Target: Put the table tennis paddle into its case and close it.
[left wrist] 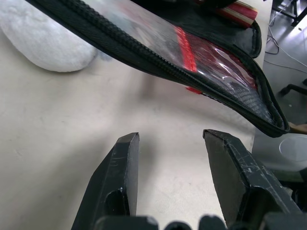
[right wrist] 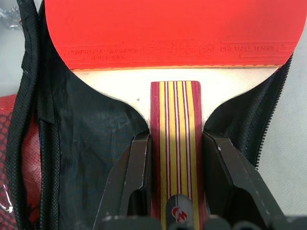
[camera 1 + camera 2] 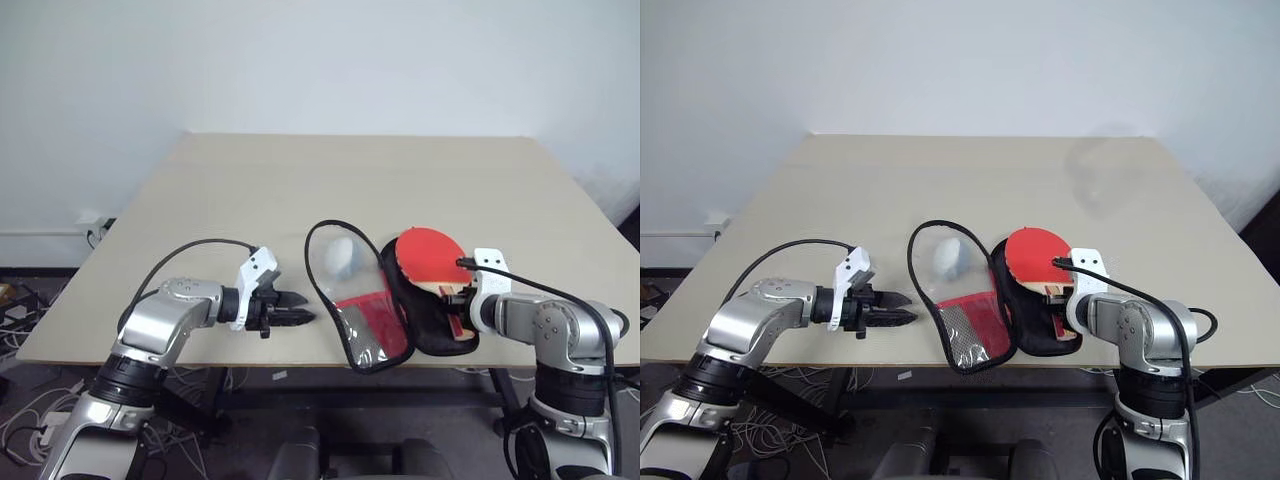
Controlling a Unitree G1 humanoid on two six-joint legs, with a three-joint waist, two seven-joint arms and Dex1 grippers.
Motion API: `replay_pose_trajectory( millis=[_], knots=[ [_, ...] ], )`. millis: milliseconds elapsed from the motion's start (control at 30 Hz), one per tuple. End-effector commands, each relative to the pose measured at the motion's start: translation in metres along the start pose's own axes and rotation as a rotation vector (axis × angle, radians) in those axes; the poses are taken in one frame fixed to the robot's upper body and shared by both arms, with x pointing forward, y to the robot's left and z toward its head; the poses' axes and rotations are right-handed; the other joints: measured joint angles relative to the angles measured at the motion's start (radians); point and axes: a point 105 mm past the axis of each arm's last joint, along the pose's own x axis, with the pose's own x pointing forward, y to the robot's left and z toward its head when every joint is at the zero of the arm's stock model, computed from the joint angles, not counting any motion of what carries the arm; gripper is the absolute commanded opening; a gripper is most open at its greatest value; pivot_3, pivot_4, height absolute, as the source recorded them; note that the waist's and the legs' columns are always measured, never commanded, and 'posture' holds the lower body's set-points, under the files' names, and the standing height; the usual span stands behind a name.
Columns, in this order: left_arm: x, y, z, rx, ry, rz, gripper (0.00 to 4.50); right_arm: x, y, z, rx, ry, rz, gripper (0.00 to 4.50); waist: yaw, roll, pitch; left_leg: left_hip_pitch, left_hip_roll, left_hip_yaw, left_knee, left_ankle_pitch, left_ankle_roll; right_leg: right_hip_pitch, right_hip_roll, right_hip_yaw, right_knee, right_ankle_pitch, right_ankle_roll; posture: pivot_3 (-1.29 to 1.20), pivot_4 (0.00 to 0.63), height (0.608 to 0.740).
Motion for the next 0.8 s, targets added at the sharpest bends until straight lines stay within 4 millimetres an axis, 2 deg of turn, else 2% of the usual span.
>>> replay_pose_trajectory(
  millis=[33, 200, 533, 800],
  knots=[
    [-0.003, 0.000, 0.012, 0.044, -0.023, 0.001, 2.21, -0.003, 0.011, 0.006, -0.021, -0.023, 0.037, 1.10, 0.000, 0.000, 0.000, 0.000, 0.000, 0.000, 0.000, 0.000, 0.000, 0.000, 0.000, 0.000, 0.000, 0.000, 0.000, 0.00, 0.000, 0.715],
    [-0.004, -0.001, 0.011, 0.036, -0.021, -0.001, 2.21, -0.011, 0.012, 0.020, -0.046, -0.076, 0.044, 1.10, 0.000, 0.000, 0.000, 0.000, 0.000, 0.000, -0.001, 0.000, 0.000, -0.001, 0.000, 0.000, 0.000, 0.000, 0.000, 0.00, 0.000, 0.715],
    [-0.001, 0.001, 0.012, 0.039, -0.019, 0.000, 2.21, -0.016, 0.021, 0.023, -0.096, -0.096, 0.072, 1.10, 0.002, 0.000, 0.000, 0.000, 0.000, 0.000, -0.002, 0.000, 0.000, -0.001, 0.000, 0.000, 0.000, 0.000, 0.000, 0.00, 0.000, 0.715],
    [-0.001, 0.002, 0.011, 0.041, -0.014, -0.004, 2.21, -0.014, 0.005, -0.004, -0.087, -0.022, 0.020, 1.10, 0.003, 0.000, 0.000, 0.000, 0.000, 0.001, -0.002, 0.000, 0.000, -0.001, -0.001, 0.000, -0.001, 0.000, 0.000, 0.00, 0.000, 0.715]
  ],
)
